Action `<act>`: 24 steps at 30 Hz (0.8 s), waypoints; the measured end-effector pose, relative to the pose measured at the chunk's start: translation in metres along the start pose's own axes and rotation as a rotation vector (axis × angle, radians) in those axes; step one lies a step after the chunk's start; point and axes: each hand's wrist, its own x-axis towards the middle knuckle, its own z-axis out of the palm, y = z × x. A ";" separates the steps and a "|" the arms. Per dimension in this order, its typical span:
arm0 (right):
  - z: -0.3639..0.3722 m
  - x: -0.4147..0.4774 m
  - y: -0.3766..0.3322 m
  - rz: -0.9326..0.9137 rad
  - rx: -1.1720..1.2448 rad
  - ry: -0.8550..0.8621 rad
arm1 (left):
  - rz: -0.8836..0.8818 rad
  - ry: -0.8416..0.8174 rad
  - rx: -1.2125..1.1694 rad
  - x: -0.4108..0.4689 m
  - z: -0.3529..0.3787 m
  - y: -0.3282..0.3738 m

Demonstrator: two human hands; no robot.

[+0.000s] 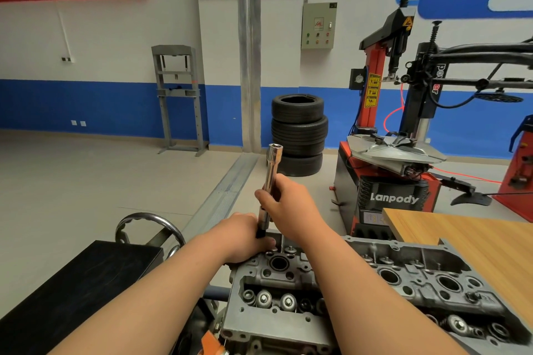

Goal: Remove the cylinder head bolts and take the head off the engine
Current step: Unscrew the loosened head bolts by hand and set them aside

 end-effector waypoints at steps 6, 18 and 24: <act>0.000 0.002 0.003 0.061 0.040 0.005 | -0.003 -0.012 0.007 -0.001 -0.001 -0.002; -0.002 0.000 -0.004 -0.064 -0.096 -0.015 | 0.050 -0.017 -0.191 -0.006 0.001 -0.010; -0.007 -0.001 0.004 0.004 -0.042 0.129 | 0.092 0.211 -0.569 -0.006 0.008 -0.020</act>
